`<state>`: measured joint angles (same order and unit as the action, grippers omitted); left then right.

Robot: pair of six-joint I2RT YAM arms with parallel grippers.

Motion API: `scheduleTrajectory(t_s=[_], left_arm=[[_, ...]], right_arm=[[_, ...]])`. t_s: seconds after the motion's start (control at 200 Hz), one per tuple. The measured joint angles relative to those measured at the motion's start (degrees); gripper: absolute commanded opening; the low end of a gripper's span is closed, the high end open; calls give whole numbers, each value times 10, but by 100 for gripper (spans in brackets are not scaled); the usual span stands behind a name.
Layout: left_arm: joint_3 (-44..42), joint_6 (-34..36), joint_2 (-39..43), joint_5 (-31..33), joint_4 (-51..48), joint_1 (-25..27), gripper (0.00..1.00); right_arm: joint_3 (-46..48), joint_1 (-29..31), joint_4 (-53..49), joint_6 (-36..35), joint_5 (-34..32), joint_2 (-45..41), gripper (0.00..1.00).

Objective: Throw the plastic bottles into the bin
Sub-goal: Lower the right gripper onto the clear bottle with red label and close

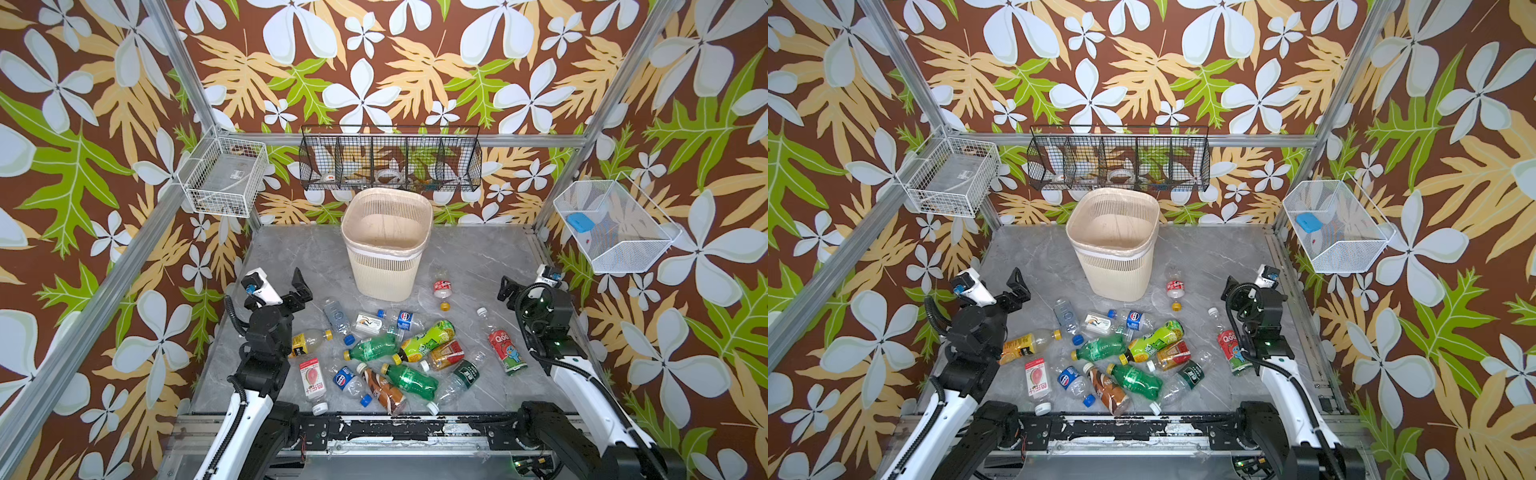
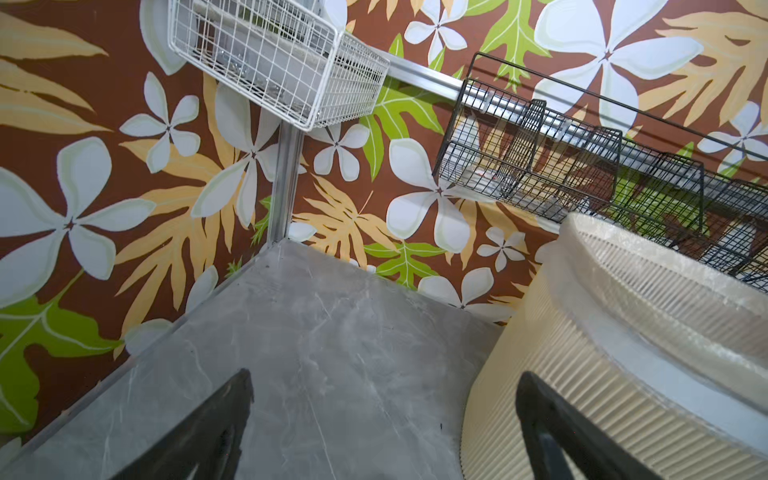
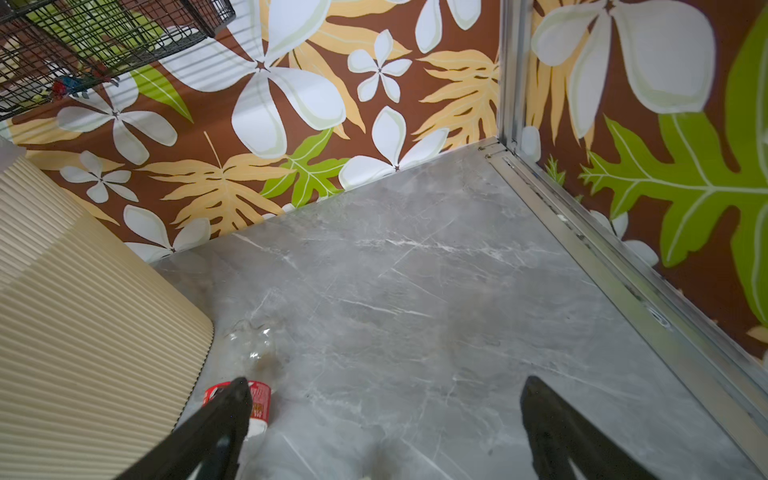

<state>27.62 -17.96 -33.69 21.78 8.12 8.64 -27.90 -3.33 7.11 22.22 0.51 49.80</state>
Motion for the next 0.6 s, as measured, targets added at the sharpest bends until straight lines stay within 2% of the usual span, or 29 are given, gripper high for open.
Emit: scheduleTrajectory(t_s=[0.095, 0.23, 0.42, 0.601], left_arm=[[-4, -11, 15, 0, -32, 0, 100], [0, -14, 9, -7, -54, 0, 99], [7, -16, -13, -10, -70, 0, 99], [8, -16, -22, -11, -72, 0, 99]], right_arm=[[-1, 9, -101, 3, -5, -43, 100], [12, 75, -195, 30, -50, -66, 100], [14, 97, -240, 48, -73, 5, 99], [20, 102, -251, 56, -69, 27, 97]])
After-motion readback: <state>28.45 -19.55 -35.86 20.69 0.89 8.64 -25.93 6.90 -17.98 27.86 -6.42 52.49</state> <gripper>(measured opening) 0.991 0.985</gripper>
